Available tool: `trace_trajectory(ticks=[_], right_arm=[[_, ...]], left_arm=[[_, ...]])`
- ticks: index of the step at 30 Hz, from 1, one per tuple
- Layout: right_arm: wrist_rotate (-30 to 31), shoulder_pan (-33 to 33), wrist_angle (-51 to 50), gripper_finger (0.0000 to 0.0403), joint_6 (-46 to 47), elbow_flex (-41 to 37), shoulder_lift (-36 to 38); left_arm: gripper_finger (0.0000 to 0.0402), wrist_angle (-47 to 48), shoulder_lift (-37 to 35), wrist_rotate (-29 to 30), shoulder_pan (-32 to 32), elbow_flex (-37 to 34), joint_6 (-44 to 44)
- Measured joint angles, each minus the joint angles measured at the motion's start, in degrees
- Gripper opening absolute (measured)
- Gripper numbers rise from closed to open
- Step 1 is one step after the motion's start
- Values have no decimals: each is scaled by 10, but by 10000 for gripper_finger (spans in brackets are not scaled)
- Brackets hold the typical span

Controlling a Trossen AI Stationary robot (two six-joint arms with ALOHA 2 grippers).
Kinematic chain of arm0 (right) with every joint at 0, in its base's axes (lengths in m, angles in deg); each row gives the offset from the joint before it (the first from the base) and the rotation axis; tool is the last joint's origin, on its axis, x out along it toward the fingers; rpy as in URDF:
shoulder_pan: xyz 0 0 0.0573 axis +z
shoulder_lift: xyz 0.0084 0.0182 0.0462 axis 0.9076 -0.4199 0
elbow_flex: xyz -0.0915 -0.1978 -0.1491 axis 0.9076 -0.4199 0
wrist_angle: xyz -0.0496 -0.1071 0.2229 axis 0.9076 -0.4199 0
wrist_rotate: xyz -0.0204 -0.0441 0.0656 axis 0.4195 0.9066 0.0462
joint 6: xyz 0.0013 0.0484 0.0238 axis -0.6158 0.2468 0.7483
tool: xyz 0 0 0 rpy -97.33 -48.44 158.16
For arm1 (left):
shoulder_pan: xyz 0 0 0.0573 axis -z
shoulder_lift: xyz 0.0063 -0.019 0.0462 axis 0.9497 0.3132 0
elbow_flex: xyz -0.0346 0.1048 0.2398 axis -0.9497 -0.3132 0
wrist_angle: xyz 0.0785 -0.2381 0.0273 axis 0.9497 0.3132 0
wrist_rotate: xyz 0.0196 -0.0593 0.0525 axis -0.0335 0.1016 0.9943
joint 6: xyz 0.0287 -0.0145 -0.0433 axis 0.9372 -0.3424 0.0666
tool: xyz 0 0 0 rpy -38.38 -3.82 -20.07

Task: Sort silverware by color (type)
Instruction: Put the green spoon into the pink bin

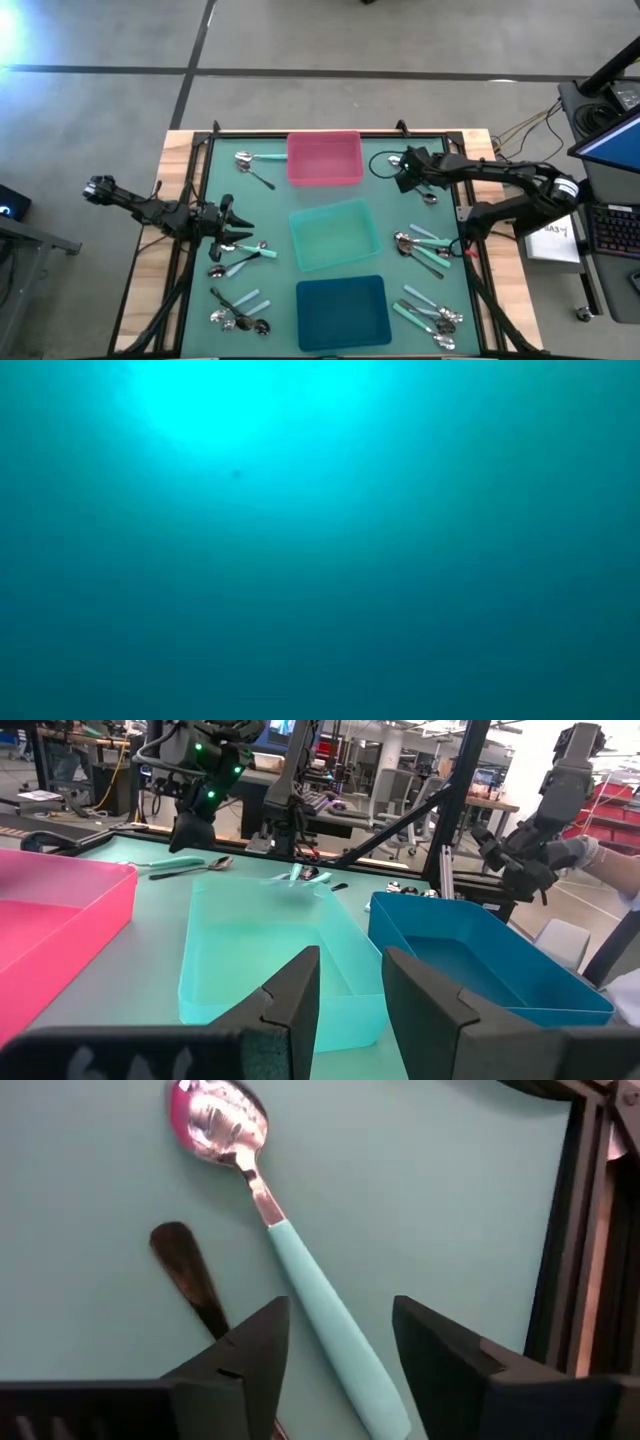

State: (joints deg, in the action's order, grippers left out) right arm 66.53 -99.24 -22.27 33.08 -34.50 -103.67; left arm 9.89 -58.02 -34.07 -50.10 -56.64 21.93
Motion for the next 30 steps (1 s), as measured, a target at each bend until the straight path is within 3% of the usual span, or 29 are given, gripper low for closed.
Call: trace_trajectory(ticks=[9,21,30], right_arm=[[-100,-17,5,204,-47,0,-3],[-75,-44,65,183,-67,0,-7],[-70,-62,72,182,-73,0,-84]], left_arm=[[96,0,0,0,0,0,0],[96,0,0,0,0,0,0],[96,0,0,0,0,0,0]])
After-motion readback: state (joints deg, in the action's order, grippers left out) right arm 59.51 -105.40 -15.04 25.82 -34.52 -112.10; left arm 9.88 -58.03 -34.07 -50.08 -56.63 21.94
